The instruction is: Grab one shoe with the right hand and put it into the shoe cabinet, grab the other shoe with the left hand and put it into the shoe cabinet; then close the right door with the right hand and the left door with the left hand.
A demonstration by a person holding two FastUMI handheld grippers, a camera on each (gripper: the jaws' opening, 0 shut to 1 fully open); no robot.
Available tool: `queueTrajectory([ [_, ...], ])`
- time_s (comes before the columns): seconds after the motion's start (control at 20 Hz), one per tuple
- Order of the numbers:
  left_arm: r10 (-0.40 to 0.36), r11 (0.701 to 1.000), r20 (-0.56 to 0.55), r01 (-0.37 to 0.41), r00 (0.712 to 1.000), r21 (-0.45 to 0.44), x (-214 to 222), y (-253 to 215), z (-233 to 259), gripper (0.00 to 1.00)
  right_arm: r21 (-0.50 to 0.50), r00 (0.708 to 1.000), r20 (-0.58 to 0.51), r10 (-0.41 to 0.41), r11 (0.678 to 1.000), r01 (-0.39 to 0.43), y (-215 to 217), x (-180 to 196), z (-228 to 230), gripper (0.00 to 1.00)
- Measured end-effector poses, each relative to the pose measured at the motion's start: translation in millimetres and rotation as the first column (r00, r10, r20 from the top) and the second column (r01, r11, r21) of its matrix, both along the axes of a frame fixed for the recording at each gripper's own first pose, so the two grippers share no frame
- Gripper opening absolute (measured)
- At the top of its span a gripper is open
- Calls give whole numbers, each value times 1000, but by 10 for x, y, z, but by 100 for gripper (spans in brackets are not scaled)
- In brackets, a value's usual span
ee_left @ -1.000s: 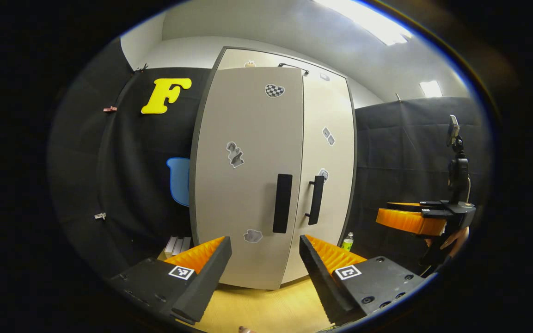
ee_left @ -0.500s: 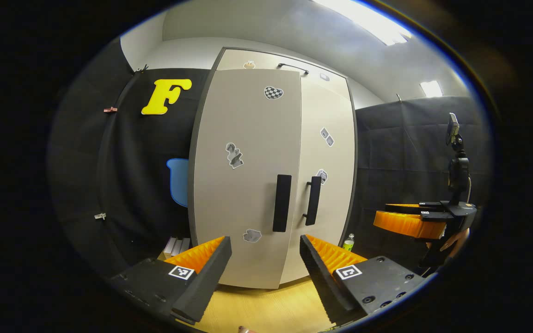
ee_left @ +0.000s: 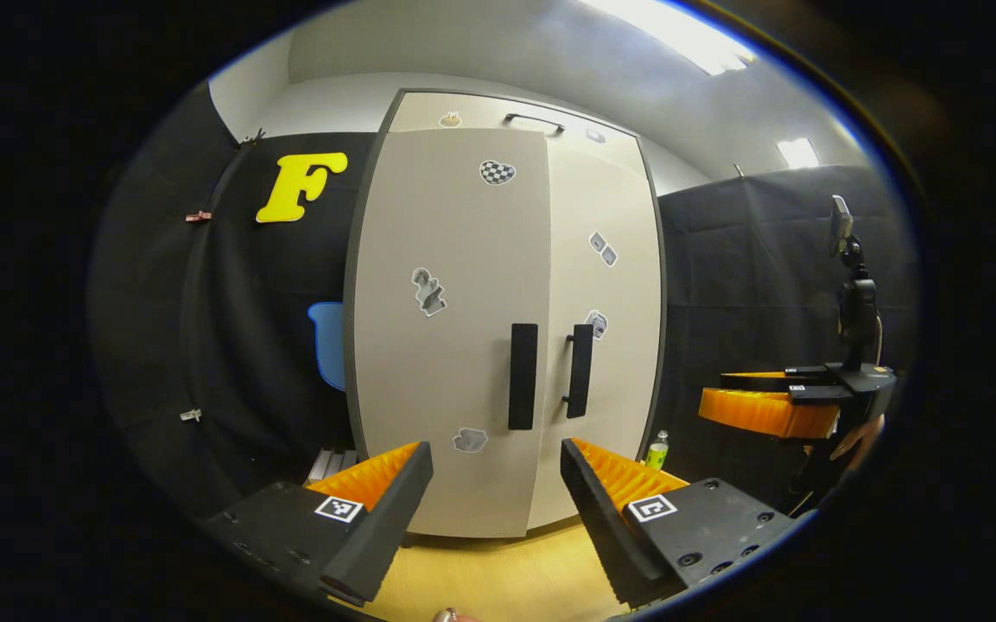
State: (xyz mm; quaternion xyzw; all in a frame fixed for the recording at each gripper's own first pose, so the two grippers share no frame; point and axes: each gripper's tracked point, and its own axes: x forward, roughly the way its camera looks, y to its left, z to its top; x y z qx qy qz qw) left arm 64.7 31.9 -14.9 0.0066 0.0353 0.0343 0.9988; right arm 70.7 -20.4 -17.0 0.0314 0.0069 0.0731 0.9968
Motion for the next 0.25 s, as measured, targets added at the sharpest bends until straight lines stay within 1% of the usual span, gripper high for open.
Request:
queueTrajectory([
  [0.25, -8, 1000, -14, 8, 1000, -6, 43, -33, -50, 95, 8, 1000, -9, 4, 1000, -4, -20, 25, -27, 98],
])
